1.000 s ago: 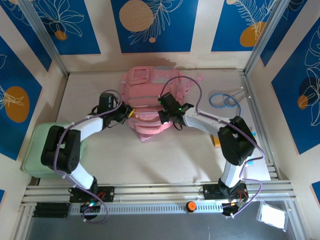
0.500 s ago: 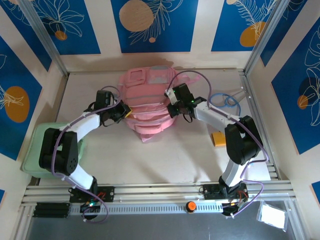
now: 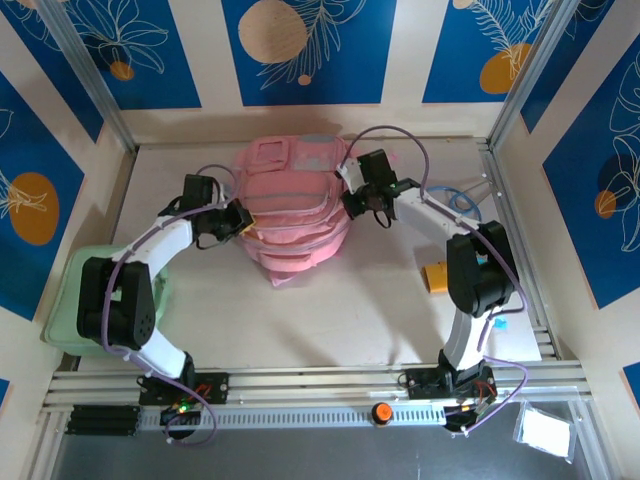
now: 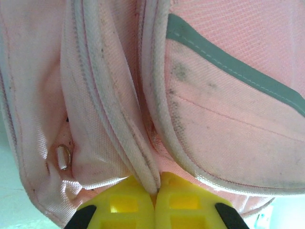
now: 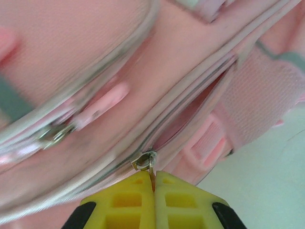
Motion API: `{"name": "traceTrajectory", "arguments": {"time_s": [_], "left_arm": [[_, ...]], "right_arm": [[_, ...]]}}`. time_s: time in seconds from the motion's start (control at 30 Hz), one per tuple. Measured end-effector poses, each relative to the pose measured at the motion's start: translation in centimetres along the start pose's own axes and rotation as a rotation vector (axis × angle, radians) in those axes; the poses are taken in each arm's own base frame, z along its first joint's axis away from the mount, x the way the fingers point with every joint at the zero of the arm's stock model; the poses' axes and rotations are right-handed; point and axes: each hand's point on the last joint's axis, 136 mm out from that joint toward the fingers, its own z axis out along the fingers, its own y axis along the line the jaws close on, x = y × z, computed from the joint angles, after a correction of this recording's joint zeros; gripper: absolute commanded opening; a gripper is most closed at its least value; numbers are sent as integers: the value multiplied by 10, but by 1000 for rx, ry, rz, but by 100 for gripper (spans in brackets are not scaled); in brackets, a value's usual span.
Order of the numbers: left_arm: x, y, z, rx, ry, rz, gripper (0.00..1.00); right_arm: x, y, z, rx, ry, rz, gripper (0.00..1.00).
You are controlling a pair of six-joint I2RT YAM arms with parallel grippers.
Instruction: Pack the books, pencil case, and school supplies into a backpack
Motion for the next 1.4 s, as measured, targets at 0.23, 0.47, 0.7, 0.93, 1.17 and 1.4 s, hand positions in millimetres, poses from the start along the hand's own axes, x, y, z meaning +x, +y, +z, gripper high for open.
{"name": "traceTrajectory", "arguments": {"time_s": [0.23,0.47,0.7,0.93,1.17,1.4], "left_arm": [[3,3,1,-13,33,70,0],[8,14,-5,-66,53,116,36],[9,-8,-44,-124,-22,307,69],[25,-84,-34,-114,-18,737,73],[27,-102,10,-168,46,1070,72],[27,-90,35,-204,121,1249,72]], "right_arm": [[-27,-39,22,127,15,187,31],[-29,-61,5,172,24,380,60],[-24,-29,-42,19,-15,484,70],[-24,3,-63,-153,-57,582,71],[-15,19,-59,-236,-37,639,71],[-25,24,-60,-298,-67,669,71]]}}
